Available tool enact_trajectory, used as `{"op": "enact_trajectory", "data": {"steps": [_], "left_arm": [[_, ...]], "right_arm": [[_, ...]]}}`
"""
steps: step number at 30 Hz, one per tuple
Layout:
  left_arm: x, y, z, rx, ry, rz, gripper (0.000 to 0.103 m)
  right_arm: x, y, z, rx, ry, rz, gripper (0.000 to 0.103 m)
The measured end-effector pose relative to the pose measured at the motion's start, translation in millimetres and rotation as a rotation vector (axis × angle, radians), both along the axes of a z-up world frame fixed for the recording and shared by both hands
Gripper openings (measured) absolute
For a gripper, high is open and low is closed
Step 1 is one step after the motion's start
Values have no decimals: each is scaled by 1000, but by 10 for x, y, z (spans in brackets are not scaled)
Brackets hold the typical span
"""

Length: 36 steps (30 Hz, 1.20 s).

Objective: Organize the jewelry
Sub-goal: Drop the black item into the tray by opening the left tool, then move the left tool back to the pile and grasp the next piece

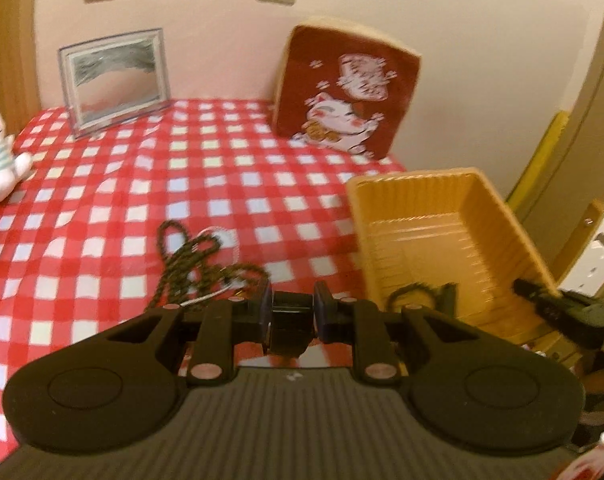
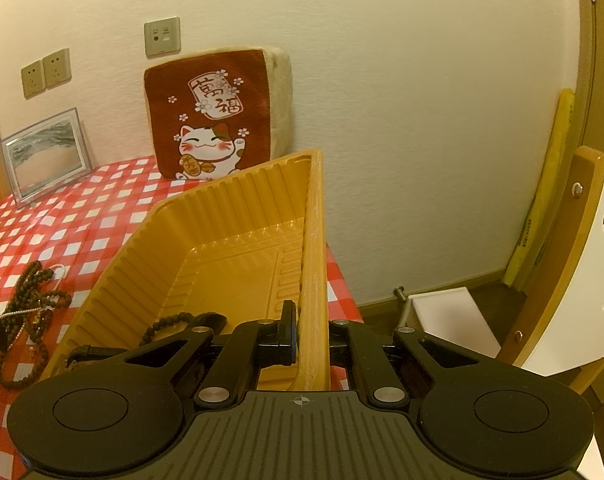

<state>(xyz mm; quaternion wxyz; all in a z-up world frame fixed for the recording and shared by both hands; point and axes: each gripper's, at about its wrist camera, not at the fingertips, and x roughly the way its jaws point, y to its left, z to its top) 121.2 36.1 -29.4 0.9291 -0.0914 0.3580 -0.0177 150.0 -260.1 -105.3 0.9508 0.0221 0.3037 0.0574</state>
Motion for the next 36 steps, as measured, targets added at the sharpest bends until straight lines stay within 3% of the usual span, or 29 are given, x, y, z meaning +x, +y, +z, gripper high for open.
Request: {"op": "enact_trajectory", "data": {"steps": [6,8,11,15,21,24,27,33,36], "left_arm": [[115,-295,126,-52,-34,-99,19],[152,-403,139,-90,-38,-140,1],[237,-588,165,-140,-50,-204,0],[400,-798,49,-129,-16,-232,0],[355,-532,-18,-89,-13,-146,7],[291,-285,-121,-35,22,-70,18],[189,-103,-274,6,68,-22,22],[78,-87,-590,33,145,-33,28],[139,-179,-689,45,150,-66,36]], "right_arm": [[-16,17,2,-1,0,6,6],[-21,19,3,-1,0,8,6],[-21,28,13,-4,-4,12,6],[-11,25,13,-1,-6,15,6],[-18,1,-11,5,0,16,6],[-16,-34,-20,15,6,9,6],[7,-61,-11,20,3,2,5],[30,-121,-24,19,2,-16,5],[29,-135,-27,16,3,-22,5]]}}
